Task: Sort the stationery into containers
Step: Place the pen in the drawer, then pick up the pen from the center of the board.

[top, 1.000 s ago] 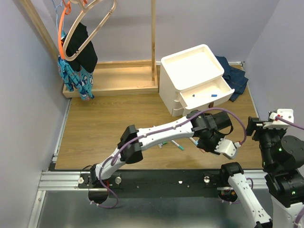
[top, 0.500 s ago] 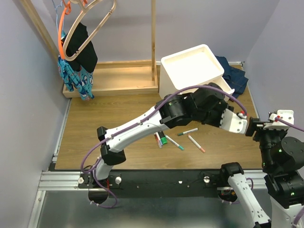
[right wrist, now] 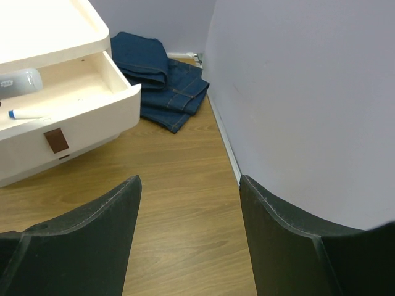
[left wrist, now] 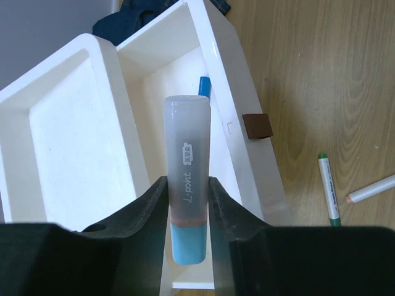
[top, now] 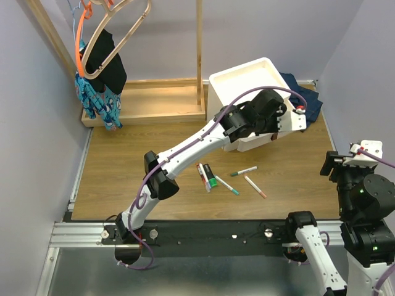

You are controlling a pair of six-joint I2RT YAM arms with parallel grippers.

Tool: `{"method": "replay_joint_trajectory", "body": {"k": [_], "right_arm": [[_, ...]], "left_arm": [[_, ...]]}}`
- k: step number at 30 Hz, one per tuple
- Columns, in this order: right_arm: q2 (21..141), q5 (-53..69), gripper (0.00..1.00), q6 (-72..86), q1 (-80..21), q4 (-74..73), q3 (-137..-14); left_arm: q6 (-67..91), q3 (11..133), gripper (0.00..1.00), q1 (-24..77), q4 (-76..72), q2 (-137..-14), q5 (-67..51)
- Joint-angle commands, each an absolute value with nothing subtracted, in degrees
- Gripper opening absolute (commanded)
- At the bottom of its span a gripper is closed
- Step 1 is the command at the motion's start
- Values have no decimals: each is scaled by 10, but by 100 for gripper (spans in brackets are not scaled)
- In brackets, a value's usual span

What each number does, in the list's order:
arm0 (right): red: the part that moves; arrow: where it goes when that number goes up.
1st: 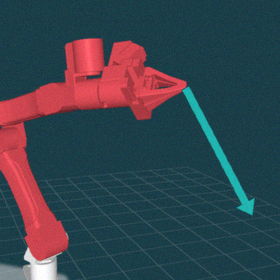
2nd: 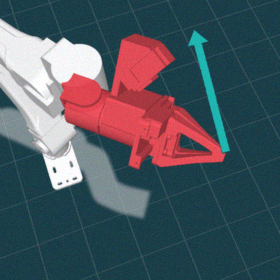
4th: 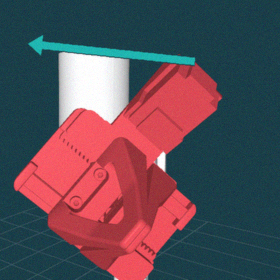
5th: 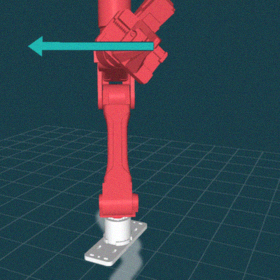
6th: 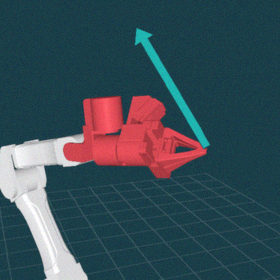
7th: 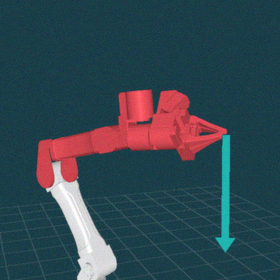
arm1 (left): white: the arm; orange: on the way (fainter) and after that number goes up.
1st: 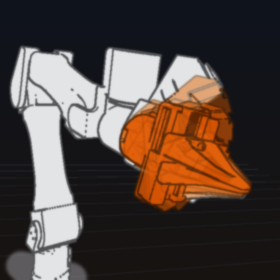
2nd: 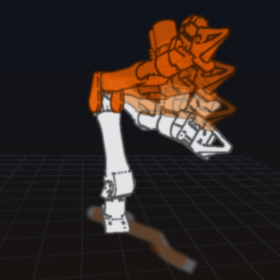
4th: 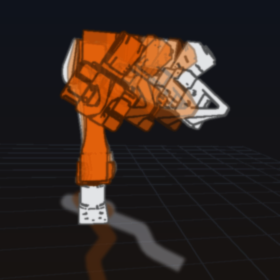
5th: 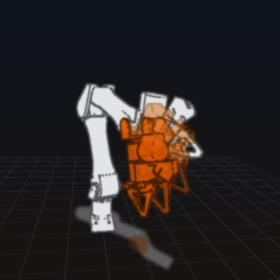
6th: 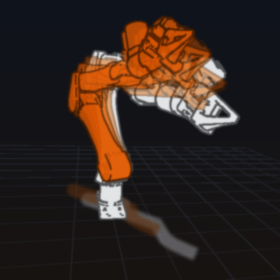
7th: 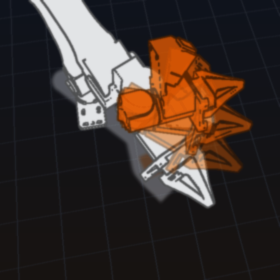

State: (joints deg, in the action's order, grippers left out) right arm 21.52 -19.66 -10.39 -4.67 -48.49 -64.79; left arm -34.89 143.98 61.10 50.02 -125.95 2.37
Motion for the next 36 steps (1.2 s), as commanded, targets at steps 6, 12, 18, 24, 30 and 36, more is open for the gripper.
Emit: {"method": "replay_joint_trajectory", "body": {"k": [6,12,18,24,30,36], "right_arm": [[225,-170,72,-85,-20,-485,-643],[224,-161,72,-83,-17,-487,-638],[213,-156,72,-79,-15,-499,-628],[206,-140,72,-69,-9,-494,-605],[228,-109,72,-71,-3,-485,-602],[264,-43,69,-99,11,-504,-649]], "left_arm": [[-307,1431,67,607,461,-1255,39],[-312,1424,72,617,474,-1198,48],[-276,1167,77,617,471,-982,140],[-109,949,73,508,503,-839,118],[45,868,70,431,499,-861,-29],[166,802,62,397,447,-910,-120]]}}
